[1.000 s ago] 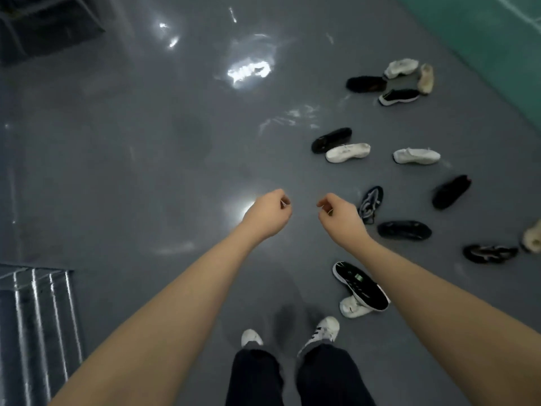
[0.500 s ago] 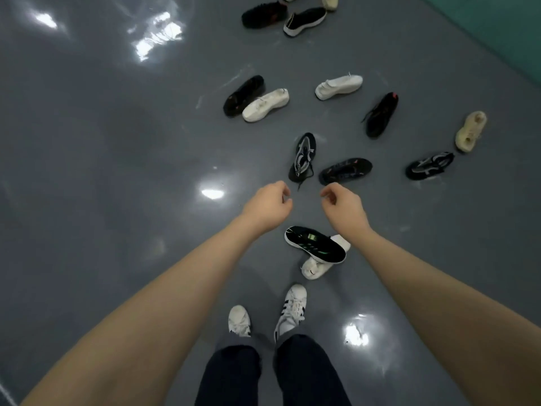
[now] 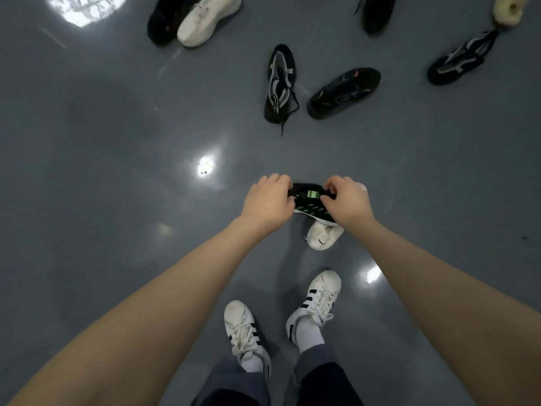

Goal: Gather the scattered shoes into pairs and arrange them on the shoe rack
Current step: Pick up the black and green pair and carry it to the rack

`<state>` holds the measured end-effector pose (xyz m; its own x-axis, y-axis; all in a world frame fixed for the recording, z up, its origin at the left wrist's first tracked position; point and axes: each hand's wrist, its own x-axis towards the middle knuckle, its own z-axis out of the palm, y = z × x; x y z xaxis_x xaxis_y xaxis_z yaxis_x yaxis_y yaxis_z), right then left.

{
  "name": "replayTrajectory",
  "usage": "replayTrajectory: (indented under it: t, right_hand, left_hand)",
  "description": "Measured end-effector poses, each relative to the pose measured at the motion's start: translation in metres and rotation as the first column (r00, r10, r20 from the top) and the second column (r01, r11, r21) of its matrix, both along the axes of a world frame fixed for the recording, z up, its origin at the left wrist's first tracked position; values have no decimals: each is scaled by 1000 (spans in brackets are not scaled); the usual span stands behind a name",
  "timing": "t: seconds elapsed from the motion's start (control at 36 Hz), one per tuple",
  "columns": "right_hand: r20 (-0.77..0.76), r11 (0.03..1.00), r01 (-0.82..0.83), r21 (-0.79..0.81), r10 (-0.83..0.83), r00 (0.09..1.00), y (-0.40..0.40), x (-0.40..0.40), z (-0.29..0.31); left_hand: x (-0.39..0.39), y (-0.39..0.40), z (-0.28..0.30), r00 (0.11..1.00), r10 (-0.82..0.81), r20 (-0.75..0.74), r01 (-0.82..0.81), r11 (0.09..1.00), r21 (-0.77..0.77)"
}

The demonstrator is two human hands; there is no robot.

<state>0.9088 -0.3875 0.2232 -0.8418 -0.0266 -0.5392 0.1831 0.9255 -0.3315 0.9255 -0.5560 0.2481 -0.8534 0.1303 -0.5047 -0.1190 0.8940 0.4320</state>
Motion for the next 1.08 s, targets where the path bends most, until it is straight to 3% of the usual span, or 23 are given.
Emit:
replayTrajectory:
  t: [0.28,0.42,0.53,0.67,0.78,0.94,1.08]
  right_hand:
    - [59,982,-150,117,144,988,32,24,-184]
    - [102,931,-296,215,280,955,33,33,-235]
    - [-122,885,-305,353,366,922,31,41,-269]
    - [-261,844,-322,428,457,850,28,49,-278]
    - [-279,886,-280,369,392,877,26,49,-271]
    - [-393,924,-238,299,347,852,29,35,-234]
    - [-361,927,-265,265,350,864,21,19,-175]
  left_hand:
    - [6,37,-190,986,-164,6,164,986,-30]
    - [7,38,-238,964,-266,-32,262,961,-84]
    - [10,39,-264,948,-314,-40,308,944,-116]
    - [12,41,-278,934,-358,-1,355,926,-130]
    - [7,41,-272,930,-367,0,363,921,-142]
    - [-1,37,-234,932,-358,-60,344,924,-170]
    - [-11,31,-180,927,-358,-109,332,921,-204]
